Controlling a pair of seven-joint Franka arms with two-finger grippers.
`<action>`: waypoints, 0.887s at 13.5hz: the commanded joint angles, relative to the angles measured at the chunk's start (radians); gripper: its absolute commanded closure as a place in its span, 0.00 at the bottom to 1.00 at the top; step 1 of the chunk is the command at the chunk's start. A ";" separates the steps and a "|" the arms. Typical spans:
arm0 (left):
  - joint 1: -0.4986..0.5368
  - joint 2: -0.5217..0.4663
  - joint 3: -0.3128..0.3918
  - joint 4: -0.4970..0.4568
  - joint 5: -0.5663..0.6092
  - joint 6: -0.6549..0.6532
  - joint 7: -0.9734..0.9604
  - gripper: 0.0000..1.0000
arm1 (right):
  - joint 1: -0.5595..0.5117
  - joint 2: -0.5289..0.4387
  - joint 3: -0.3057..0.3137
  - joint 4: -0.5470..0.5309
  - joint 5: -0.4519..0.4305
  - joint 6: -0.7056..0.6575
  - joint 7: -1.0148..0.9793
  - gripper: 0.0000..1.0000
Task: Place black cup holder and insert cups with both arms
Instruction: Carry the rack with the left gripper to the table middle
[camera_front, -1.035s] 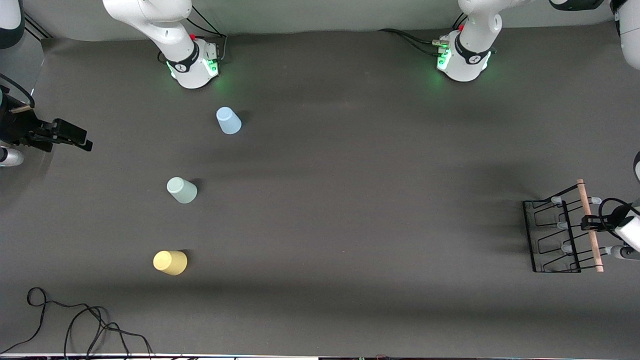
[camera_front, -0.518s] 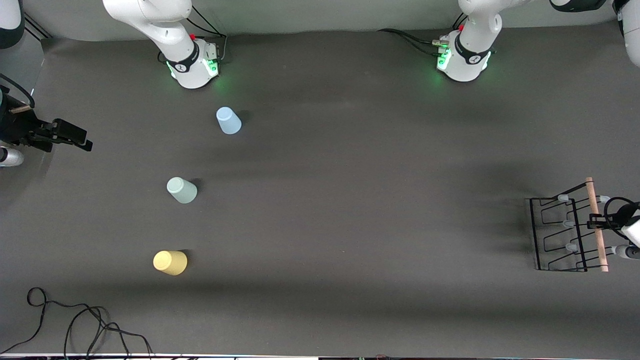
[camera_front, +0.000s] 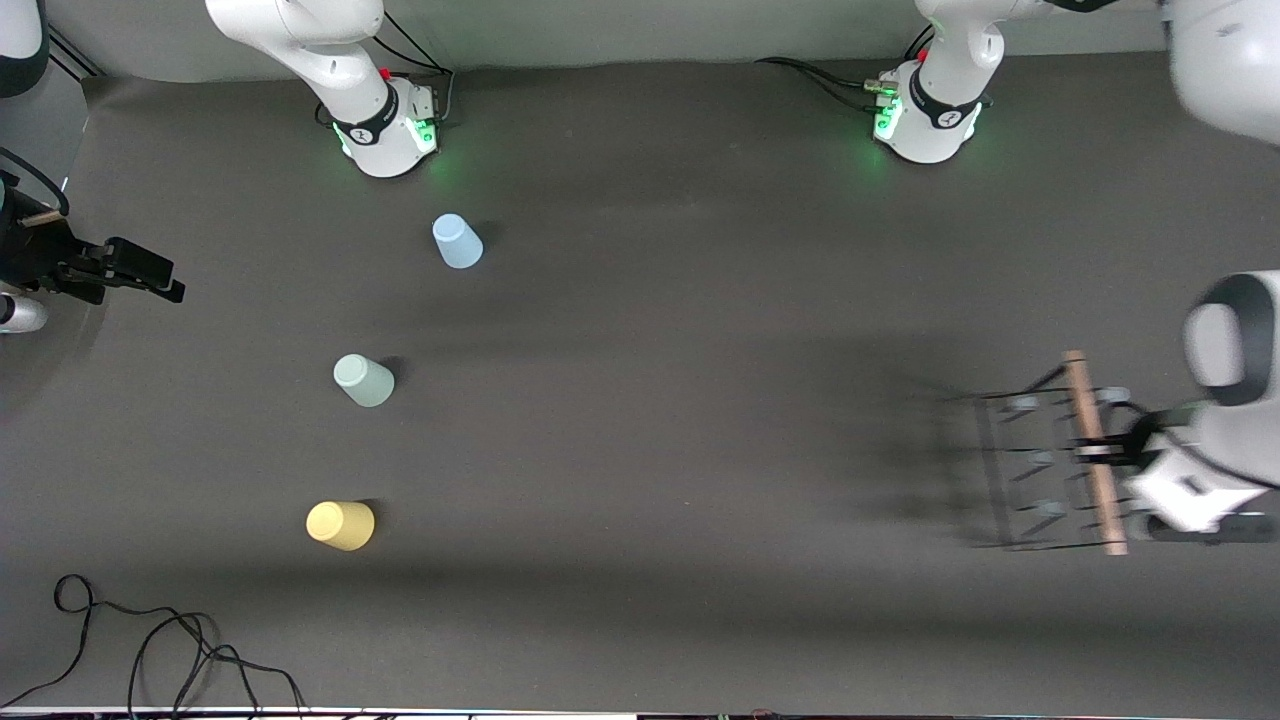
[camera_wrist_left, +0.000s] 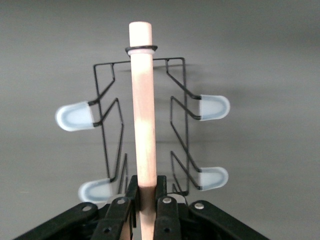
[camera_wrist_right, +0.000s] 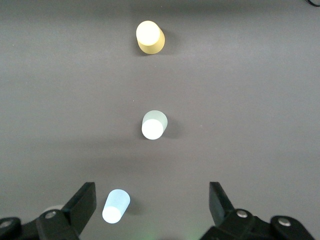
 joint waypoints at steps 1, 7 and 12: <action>-0.134 -0.004 0.016 -0.001 -0.014 -0.004 -0.169 1.00 | 0.007 0.001 -0.005 0.009 0.000 0.001 -0.002 0.00; -0.406 0.008 0.016 -0.052 -0.017 0.100 -0.504 1.00 | 0.009 0.006 -0.005 0.008 0.000 0.001 -0.002 0.00; -0.567 0.010 0.002 -0.042 -0.032 0.155 -0.613 1.00 | 0.009 0.006 -0.005 0.005 0.000 0.000 -0.005 0.00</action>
